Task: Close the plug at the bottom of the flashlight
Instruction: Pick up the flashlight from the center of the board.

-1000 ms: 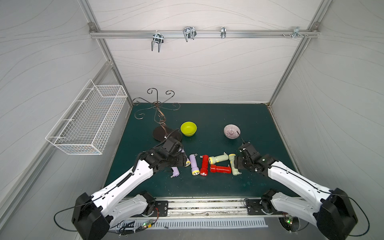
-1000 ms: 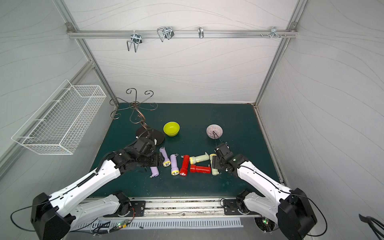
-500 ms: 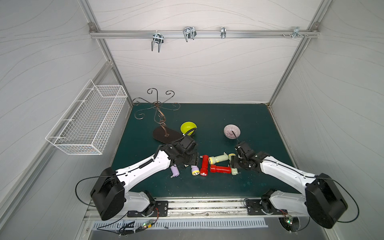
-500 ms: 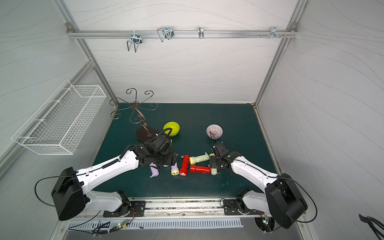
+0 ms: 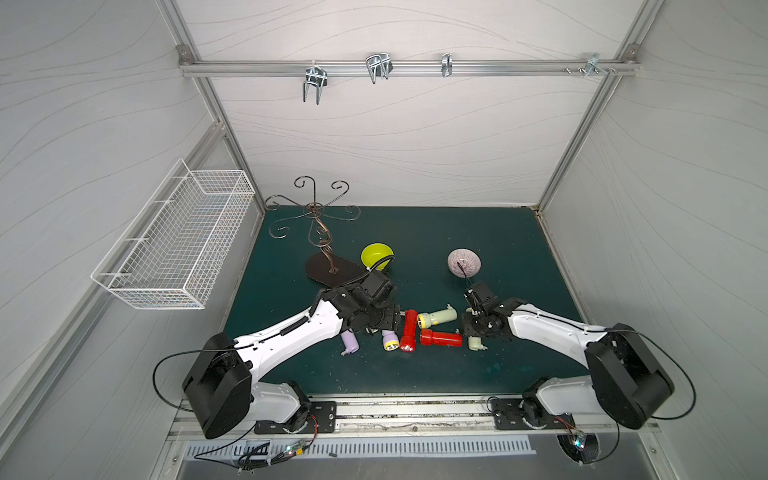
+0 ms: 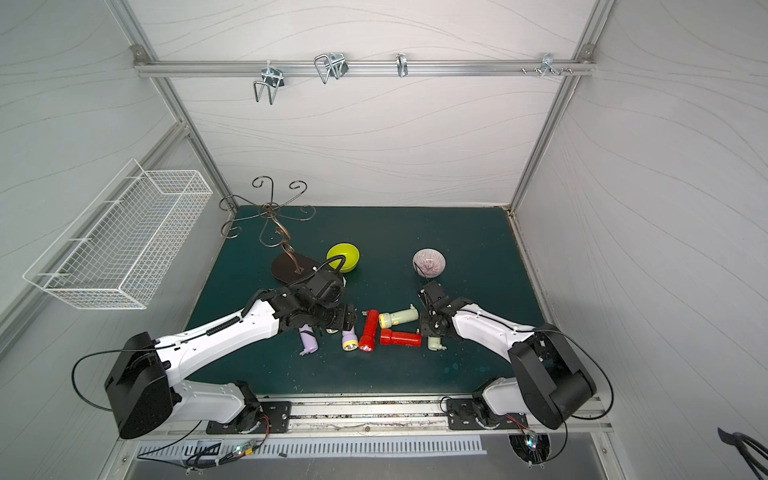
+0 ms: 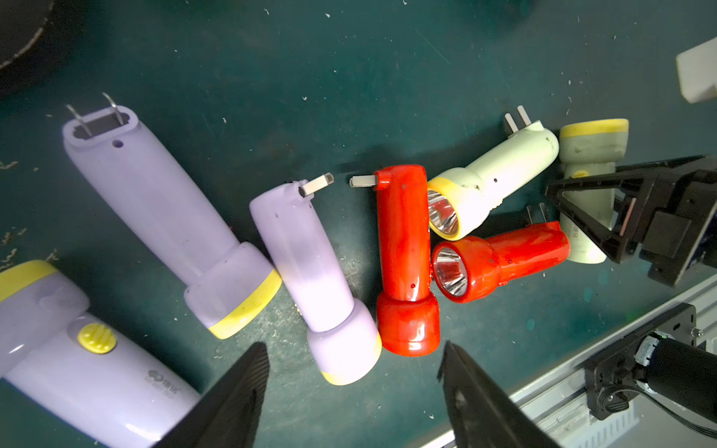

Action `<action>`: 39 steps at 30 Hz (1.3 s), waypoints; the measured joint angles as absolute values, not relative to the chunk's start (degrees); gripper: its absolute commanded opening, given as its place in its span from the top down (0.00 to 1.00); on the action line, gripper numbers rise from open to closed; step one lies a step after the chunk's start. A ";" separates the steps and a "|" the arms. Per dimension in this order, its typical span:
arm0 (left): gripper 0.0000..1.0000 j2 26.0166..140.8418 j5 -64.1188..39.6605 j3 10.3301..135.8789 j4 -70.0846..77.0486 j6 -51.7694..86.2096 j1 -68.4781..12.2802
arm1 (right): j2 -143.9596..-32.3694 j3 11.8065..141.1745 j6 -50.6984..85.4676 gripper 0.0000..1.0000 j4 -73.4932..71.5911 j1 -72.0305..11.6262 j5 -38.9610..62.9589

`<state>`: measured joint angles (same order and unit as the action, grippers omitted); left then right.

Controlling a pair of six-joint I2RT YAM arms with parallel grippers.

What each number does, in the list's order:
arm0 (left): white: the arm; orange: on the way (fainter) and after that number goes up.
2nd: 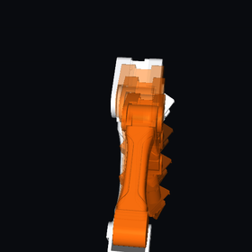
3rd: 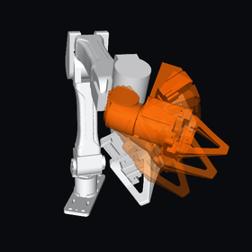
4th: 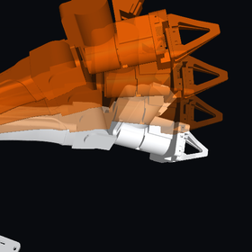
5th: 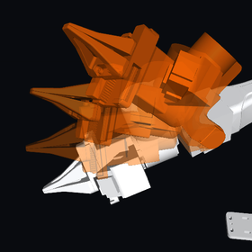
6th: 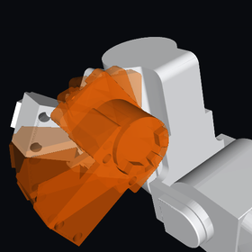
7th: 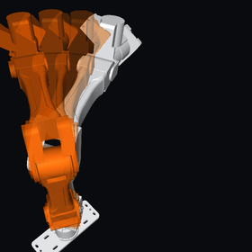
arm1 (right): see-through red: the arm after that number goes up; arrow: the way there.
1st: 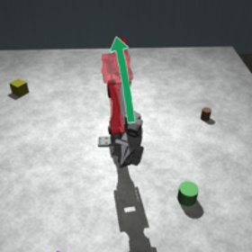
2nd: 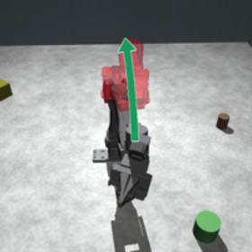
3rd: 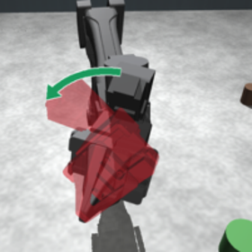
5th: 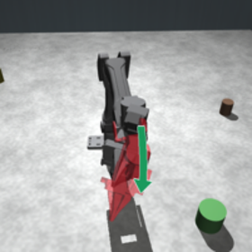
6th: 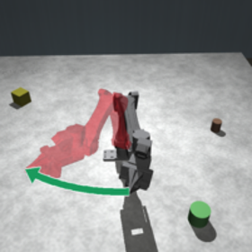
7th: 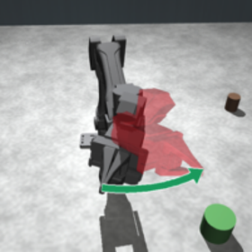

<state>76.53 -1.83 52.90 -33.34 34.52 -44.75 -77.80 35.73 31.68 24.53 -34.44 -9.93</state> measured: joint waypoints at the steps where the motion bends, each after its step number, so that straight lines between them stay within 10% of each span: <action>1: 0.25 76.53 -1.96 52.90 -33.19 34.50 -44.75 | -77.80 35.73 31.68 0.56 24.40 -34.26 -9.76; 8: 0.24 76.23 -2.24 52.90 -32.12 34.24 -44.80 | -77.28 35.73 31.66 0.65 24.80 -33.06 -8.14; 11: 0.23 75.59 -2.33 52.90 -31.62 34.02 -44.80 | -75.57 35.86 31.46 0.99 26.00 -32.03 -6.74; 39: 0.07 73.43 -4.58 60.16 -17.96 25.63 -44.80 | -68.79 57.56 46.19 1.00 22.20 -18.90 34.20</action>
<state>73.43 -4.58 60.16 -17.96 25.63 -44.80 -68.79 57.56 46.19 22.20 -18.90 34.20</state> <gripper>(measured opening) 0.904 0.406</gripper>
